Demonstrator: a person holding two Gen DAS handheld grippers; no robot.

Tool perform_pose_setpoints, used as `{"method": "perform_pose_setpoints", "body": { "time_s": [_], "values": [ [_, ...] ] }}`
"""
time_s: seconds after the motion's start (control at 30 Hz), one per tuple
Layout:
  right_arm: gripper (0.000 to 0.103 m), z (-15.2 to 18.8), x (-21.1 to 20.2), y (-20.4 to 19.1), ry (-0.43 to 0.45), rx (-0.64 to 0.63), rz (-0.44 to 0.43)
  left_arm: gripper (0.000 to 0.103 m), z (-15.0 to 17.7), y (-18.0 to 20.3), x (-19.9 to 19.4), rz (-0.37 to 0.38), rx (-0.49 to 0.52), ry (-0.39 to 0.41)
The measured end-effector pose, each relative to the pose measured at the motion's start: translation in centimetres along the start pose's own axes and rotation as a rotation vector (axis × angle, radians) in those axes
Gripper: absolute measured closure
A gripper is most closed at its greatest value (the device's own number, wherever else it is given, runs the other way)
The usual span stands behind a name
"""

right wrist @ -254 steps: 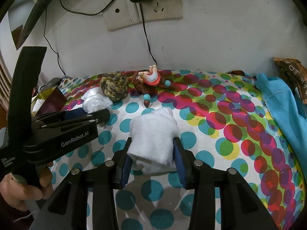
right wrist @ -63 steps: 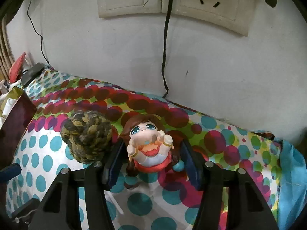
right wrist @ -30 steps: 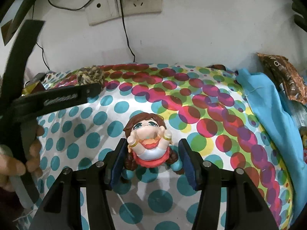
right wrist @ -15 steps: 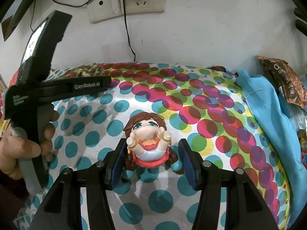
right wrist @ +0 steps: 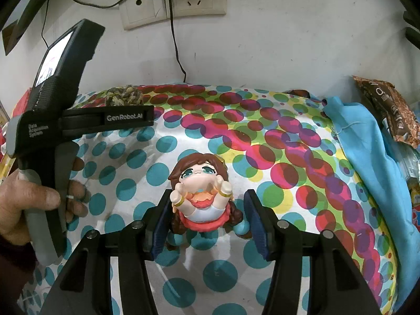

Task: Organize objects
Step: 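Lift the braided rope ball with the left gripper and carry it toward the tray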

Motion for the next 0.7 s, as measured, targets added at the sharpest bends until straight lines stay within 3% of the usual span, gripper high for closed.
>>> {"method": "perform_pose_setpoints", "body": {
  "time_s": [0.2,0.27,0.3,0.37,0.7],
  "values": [
    [0.051,0.0,0.1,-0.1,0.000,-0.001,0.003,0.015,0.0,-0.5,-0.1,0.001,-0.004,0.000],
    [0.051,0.0,0.1,-0.1,0.000,-0.001,0.003,0.020,-0.2,0.1,0.1,0.002,-0.009,0.003],
    [0.051,0.0,0.0,-0.1,0.000,0.001,0.001,0.024,-0.3,0.0,-0.1,0.008,-0.011,0.009],
    [0.051,0.1,0.0,-0.2,0.000,0.002,0.000,0.053,-0.5,0.1,-0.2,0.020,-0.004,0.028],
    [0.051,0.1,0.0,-0.2,0.000,0.003,0.001,0.054,-1.1,0.4,-0.1,0.002,0.032,0.033]
  ]
}}
Point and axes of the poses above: each gripper's, at about its wrist camera, not at the fingertips, and x roughly the way its jaws point, y to its right, z to its underside, the point moved 8 cm from there along x, roughly the way its jaws point, and after that the axes turned 7 degrees about x, right-handed, at the moved point
